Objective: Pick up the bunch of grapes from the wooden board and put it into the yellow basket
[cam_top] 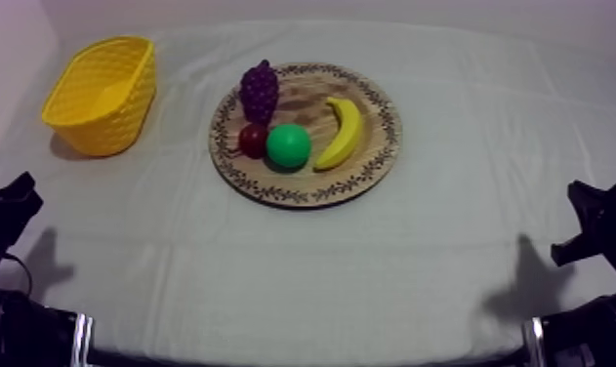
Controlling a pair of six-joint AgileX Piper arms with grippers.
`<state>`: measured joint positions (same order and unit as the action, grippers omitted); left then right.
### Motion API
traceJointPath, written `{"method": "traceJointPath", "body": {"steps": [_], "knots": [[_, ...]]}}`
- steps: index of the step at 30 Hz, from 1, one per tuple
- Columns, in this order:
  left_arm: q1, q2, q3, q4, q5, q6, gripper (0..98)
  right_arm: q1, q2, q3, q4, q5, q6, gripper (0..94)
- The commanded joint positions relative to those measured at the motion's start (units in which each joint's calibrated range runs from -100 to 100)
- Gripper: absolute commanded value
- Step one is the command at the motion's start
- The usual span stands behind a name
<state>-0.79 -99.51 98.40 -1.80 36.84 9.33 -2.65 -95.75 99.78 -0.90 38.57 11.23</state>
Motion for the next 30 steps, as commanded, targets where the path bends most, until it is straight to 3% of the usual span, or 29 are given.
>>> {"method": "traceJointPath", "body": {"steps": [1, 17, 24, 30], "knots": [[-0.11, -0.23, 0.26, -0.03, -0.22, 0.66, 0.1, -0.03, 0.0, 0.0, -0.01, -0.02, 0.03, 0.3], [1.45, 1.34, -0.5, -0.6, -0.37, 0.98, 0.1, -0.03, 0.0, 0.0, -0.01, -0.02, 0.03, 0.3], [4.81, 12.18, -3.03, -0.61, -4.25, 2.6, 0.1, -0.03, 0.0, 0.0, -0.01, -0.02, 0.03, 0.3], [8.77, 24.86, -13.75, -0.56, 0.05, 1.25, 0.0, -0.03, 0.0, 0.0, -0.01, -0.02, 0.03, 0.3]]}}
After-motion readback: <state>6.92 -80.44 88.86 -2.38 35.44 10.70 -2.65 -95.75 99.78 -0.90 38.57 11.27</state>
